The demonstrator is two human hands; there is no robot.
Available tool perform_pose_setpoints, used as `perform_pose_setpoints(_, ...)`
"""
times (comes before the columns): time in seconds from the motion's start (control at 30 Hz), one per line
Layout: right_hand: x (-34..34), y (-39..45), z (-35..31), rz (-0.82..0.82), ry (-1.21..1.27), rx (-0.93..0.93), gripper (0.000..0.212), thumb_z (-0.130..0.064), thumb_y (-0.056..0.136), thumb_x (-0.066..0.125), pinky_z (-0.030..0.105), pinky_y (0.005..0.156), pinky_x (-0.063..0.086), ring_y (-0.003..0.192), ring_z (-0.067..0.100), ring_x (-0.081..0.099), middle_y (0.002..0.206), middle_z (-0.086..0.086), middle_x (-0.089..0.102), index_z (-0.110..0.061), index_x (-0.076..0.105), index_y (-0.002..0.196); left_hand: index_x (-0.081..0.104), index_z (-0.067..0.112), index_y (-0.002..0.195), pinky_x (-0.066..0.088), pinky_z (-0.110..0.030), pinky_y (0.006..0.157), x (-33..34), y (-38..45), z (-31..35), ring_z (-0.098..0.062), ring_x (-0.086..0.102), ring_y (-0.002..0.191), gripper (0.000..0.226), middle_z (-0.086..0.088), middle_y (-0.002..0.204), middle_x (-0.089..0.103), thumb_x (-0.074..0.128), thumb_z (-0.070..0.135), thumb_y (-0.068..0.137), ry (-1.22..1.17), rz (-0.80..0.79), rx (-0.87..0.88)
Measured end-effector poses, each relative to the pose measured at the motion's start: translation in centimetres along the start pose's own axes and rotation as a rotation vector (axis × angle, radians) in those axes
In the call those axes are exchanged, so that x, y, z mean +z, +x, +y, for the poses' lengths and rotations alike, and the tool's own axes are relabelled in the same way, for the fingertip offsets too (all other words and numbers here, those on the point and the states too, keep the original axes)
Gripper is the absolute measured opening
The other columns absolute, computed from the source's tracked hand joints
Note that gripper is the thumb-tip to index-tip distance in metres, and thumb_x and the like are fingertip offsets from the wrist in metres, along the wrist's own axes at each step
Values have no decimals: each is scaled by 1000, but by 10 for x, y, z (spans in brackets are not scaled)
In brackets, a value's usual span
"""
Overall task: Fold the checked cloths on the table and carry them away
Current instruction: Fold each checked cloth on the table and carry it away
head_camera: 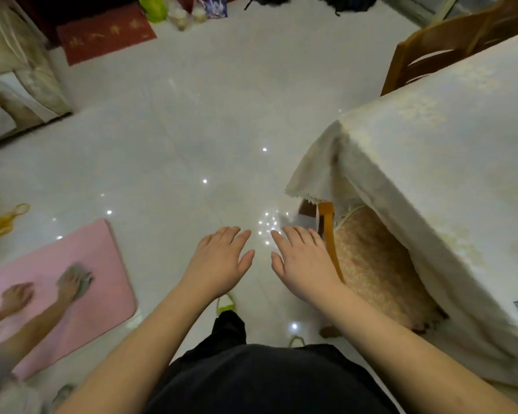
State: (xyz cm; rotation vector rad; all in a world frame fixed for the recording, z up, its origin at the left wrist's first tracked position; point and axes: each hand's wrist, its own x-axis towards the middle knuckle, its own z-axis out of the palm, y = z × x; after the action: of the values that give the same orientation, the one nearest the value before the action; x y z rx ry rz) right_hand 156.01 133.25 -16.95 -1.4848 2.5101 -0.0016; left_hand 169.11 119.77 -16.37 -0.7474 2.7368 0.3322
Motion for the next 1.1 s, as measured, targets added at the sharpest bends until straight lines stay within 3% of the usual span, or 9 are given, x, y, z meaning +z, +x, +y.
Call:
perform_pose_setpoints(0.2,-18,68,-41,-12,14,95,55,-41,96,26,45,111,31,134,27,41,144,8,47,-17,42,142,38,22,147,30,-38,110,-35,49,-73,-22,37,138,81,-3,149,43,2,59,84,35,25,138)
perform_pose_setpoints(0.4,-30,111,-48,-5,14,187,65,-44,91,14,45,112,29,134,28,41,144,9,48,-17,43,143,35,23,148,27,-37,110,-64,97,-109,-20,33,140,86,-1,151,39,-3,59,80,89,22,205)
perform_pose_setpoints(0.5,-34,135,-43,-37,17,203,61,-43,93,19,44,113,26,136,27,38,146,7,45,-18,41,144,30,25,149,25,-36,112,-71,127,-120,-19,30,142,87,1,153,35,-6,60,78,75,13,213)
perform_pose_setpoints(0.7,-32,198,-26,-45,38,340,58,-43,89,27,45,99,43,120,29,55,128,7,62,-16,58,131,25,26,151,24,-35,112,-84,195,-136,-16,27,142,89,3,155,32,-7,62,76,49,-32,239)
perform_pose_setpoints(0.8,-37,238,-9,-38,67,321,57,-42,89,29,45,97,45,117,29,57,127,7,62,-15,57,131,24,27,151,25,-35,113,-95,234,-147,-16,26,143,75,3,155,31,4,61,88,62,-49,230)
perform_pose_setpoints(0.87,-45,263,2,-55,96,295,57,-42,92,27,44,104,39,125,29,50,136,8,55,-16,49,139,23,27,152,25,-35,113,-110,261,-153,-16,25,143,67,3,156,30,13,59,94,85,-71,236)
perform_pose_setpoints(1.0,-63,316,30,-88,96,225,53,-40,100,29,40,113,24,139,26,32,153,5,35,-20,30,149,24,29,151,27,-36,112,-143,309,-158,-15,27,142,86,4,155,32,-4,63,78,117,-40,250)
perform_pose_setpoints(1.1,-78,352,47,-90,75,243,58,-43,97,19,41,113,24,139,27,33,152,6,37,-20,32,149,24,29,151,27,-36,111,-162,343,-159,-15,26,143,87,4,155,31,-4,64,76,111,-34,259)
